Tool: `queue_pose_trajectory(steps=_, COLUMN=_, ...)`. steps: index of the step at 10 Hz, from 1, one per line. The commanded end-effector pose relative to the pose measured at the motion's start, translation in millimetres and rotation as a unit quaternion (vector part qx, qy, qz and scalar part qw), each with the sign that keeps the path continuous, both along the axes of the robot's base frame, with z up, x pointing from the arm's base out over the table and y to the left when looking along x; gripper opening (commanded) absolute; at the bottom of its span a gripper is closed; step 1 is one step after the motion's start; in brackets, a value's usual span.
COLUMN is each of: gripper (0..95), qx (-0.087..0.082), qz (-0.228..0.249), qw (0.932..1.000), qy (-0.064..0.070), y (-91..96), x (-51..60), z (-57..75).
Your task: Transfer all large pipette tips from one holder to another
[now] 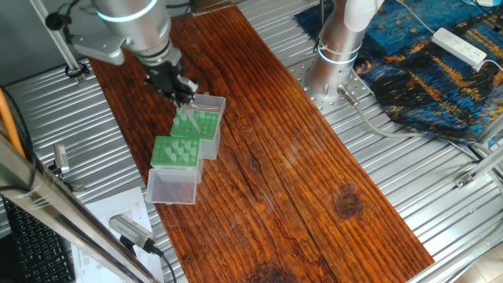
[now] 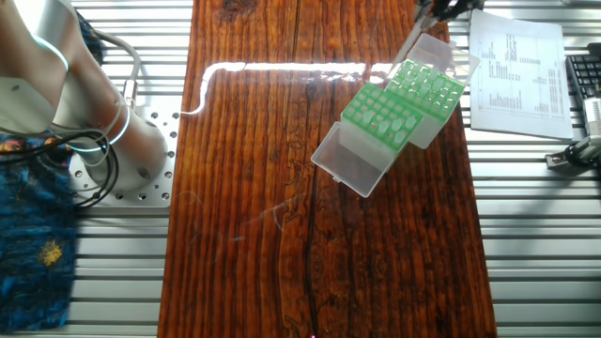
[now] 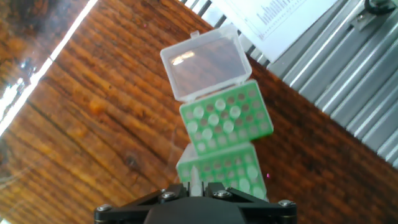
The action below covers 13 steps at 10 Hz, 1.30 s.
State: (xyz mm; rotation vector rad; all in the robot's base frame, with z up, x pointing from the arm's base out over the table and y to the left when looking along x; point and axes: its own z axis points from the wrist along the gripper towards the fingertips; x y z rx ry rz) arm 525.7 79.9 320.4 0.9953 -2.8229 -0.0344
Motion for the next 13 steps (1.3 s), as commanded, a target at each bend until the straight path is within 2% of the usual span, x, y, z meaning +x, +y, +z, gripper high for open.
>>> queue_pose_trajectory(steps=1, gripper=0.0, qx=-0.004, qz=0.004, qw=1.0, qy=-0.003, y=-5.6, x=-9.3, z=-0.7)
queue_pose_trajectory(steps=3, gripper=0.0, qx=-0.002, qz=0.008, qw=0.9999, qy=-0.007, y=-13.2, x=-29.9, z=-8.8)
queue_pose_trajectory(steps=6, gripper=0.0, qx=-0.01, qz=0.015, qw=0.9998, qy=-0.013, y=-18.6, x=-45.8, z=-12.9)
queue_pose_trajectory(steps=8, gripper=0.0, qx=-0.018, qz=0.02, qw=0.9995, qy=-0.015, y=-20.2, x=-48.3, z=-13.5)
queue_pose_trajectory(steps=10, gripper=0.0, qx=-0.017, qz=0.028, qw=0.9991, qy=-0.026, y=-27.6, x=-45.7, z=-18.3)
queue_pose_trajectory(steps=13, gripper=0.0, qx=-0.016, qz=0.035, qw=0.9989, qy=-0.028, y=-32.2, x=-45.2, z=-21.3)
